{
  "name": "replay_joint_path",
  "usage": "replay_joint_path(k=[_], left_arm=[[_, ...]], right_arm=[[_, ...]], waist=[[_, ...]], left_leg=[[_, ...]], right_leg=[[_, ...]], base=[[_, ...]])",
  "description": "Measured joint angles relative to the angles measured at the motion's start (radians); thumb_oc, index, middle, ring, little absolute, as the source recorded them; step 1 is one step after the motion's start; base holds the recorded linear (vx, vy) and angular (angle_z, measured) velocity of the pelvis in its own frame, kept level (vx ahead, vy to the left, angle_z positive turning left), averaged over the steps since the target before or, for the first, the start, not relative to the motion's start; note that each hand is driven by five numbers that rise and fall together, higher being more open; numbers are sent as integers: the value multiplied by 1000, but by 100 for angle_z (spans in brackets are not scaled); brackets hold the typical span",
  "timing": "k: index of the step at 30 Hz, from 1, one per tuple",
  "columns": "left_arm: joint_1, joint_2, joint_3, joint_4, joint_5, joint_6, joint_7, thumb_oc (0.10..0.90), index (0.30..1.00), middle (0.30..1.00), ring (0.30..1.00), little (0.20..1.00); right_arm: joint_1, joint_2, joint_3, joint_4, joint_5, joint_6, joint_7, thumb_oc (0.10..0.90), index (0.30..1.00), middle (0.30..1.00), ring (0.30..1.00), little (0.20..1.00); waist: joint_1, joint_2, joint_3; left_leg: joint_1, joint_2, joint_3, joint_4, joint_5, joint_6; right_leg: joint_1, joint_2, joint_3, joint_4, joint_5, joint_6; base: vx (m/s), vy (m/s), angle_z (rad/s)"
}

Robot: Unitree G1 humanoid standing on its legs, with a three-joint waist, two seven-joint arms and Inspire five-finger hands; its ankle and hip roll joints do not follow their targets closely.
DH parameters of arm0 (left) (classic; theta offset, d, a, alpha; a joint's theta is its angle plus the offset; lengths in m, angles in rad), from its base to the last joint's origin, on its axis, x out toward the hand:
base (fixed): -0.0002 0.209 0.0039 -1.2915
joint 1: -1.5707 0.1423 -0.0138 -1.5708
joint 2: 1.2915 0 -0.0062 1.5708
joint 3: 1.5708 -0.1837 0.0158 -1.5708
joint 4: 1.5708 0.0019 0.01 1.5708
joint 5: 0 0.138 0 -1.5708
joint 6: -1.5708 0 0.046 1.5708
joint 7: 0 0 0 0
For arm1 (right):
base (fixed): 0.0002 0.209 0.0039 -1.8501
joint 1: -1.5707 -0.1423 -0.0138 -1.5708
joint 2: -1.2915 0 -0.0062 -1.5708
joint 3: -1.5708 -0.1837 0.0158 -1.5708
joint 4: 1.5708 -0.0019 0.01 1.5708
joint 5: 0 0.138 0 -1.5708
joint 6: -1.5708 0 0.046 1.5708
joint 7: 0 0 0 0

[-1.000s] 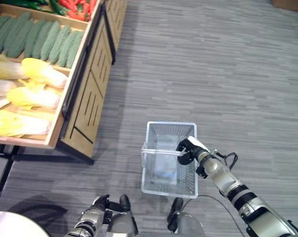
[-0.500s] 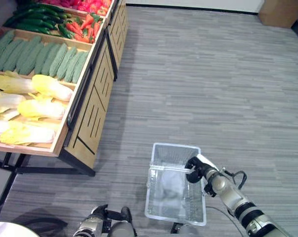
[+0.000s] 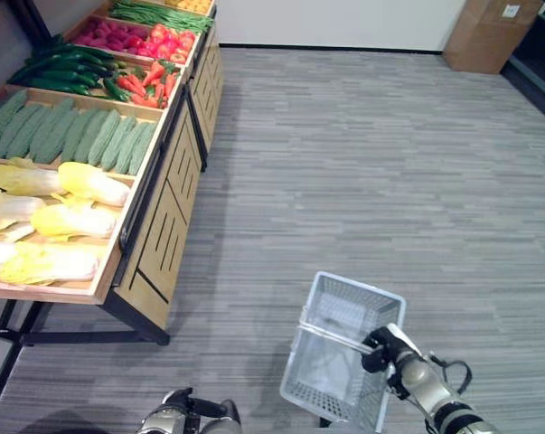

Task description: Get the vegetables into the basket

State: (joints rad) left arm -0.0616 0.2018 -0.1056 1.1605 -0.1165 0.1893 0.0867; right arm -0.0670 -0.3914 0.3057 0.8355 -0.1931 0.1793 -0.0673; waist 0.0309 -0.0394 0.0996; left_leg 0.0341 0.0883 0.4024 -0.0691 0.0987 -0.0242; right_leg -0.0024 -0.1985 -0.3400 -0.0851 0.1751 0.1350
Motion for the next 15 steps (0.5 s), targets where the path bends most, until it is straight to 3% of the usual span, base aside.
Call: replay_joint_path(k=[8, 15], left_arm=[[15, -1, -3, 19, 0, -2, 0, 900, 1000, 1000, 1000, 1000], [15, 2, -6, 26, 0, -4, 0, 900, 1000, 1000, 1000, 1000]], right_arm=[[36, 12, -105, 206, 56, -20, -23, 400, 300, 300, 300, 300], [41, 20, -104, 287, 93, -25, -34, 400, 300, 300, 300, 300]], waist=[[-19, 12, -33], [-23, 8, -37]], left_leg=[[3, 3, 2, 0, -1, -2], [3, 5, 2, 0, -3, -5]], right_leg=[[2, 3, 4, 0, -3, 2], [1, 6, 6, 0, -8, 6]], base=[[6, -24, -1], [0, 0, 0]])
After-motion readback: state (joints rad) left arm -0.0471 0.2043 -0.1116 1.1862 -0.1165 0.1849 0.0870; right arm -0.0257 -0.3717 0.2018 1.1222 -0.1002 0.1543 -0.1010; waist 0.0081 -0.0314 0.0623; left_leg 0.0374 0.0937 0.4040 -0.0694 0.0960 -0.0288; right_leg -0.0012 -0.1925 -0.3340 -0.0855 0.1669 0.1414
